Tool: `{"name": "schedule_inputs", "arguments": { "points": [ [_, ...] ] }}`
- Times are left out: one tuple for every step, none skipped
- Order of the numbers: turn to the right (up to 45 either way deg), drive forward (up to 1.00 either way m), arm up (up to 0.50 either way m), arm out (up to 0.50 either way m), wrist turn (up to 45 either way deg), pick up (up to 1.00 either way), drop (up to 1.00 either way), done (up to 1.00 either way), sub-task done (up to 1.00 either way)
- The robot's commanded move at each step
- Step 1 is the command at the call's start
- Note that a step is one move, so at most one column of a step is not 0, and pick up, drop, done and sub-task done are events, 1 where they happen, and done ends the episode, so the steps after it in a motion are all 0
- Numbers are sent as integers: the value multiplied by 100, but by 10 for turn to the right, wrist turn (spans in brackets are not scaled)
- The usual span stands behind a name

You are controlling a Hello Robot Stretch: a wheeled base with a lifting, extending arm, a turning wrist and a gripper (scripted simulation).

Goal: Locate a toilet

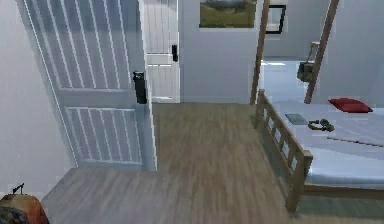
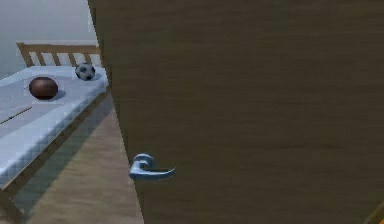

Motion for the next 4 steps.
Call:
{"name": "schedule_inputs", "arguments": {
  "points": [
    [0,35,0,0,0,0,0,0,0],
    [30,0,0,0,0,0,0,0,0],
    [0,100,0,0,0,0,0,0,0],
    [30,0,0,0,0,0,0,0,0]
  ]
}}
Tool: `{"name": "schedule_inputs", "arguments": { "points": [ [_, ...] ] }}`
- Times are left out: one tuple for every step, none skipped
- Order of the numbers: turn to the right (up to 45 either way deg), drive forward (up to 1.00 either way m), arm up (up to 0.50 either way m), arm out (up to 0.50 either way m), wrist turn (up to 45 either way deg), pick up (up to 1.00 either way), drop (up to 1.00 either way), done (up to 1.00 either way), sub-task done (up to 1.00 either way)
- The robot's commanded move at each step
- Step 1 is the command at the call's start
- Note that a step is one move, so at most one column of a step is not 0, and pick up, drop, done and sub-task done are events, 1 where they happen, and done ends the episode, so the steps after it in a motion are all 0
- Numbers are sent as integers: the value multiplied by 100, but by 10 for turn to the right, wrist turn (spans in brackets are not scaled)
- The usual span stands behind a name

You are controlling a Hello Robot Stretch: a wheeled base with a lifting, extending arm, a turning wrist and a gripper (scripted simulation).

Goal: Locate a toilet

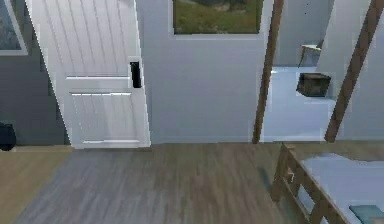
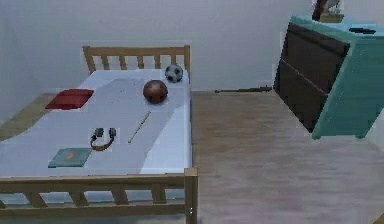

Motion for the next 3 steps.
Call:
{"name": "schedule_inputs", "arguments": {
  "points": [
    [0,65,0,0,0,0,0,0,0],
    [-300,0,0,0,0,0,0,0,0],
    [0,55,0,0,0,0,0,0,0]
  ]
}}
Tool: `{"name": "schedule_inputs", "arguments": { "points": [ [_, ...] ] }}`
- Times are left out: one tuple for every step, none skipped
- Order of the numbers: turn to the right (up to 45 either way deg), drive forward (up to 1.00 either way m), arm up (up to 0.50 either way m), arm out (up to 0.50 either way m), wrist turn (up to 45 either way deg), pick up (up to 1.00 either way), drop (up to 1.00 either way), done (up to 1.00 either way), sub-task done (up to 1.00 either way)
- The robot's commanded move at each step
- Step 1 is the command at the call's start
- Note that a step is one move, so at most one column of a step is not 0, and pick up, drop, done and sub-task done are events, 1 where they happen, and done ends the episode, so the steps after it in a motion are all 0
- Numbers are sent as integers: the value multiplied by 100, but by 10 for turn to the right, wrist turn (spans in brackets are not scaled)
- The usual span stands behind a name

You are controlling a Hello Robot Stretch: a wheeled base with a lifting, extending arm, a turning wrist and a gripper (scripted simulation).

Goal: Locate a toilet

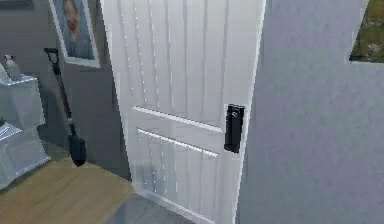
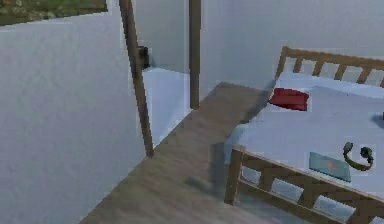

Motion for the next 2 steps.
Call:
{"name": "schedule_inputs", "arguments": {
  "points": [
    [-450,0,0,0,0,0,0,0,0],
    [-300,0,0,0,0,0,0,0,0]
  ]
}}
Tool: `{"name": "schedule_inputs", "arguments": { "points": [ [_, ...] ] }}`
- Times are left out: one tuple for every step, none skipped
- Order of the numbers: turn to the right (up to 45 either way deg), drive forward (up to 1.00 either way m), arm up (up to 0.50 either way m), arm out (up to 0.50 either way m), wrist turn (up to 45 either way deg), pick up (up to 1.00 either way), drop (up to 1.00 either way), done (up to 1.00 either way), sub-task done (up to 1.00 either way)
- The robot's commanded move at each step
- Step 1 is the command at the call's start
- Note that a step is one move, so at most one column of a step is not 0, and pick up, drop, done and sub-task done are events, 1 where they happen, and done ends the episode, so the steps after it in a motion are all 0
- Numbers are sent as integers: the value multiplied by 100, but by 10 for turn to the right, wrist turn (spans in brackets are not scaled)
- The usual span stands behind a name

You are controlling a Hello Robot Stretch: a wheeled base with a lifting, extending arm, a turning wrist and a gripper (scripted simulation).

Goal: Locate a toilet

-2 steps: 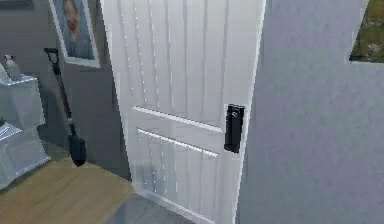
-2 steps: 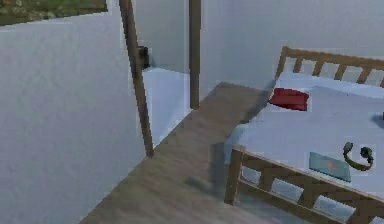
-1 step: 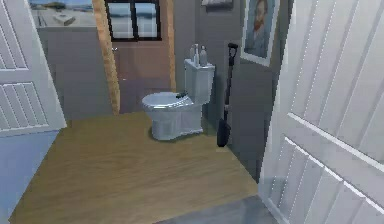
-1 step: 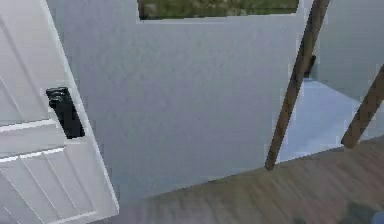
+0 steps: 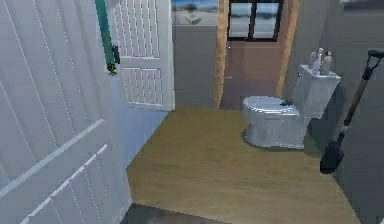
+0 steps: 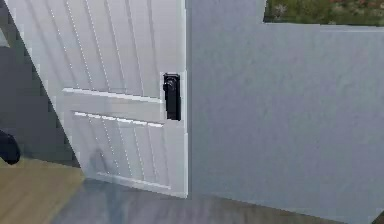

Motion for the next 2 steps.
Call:
{"name": "schedule_inputs", "arguments": {
  "points": [
    [0,100,0,0,0,0,0,0,0],
    [-60,0,0,0,0,0,0,0,0]
  ]
}}
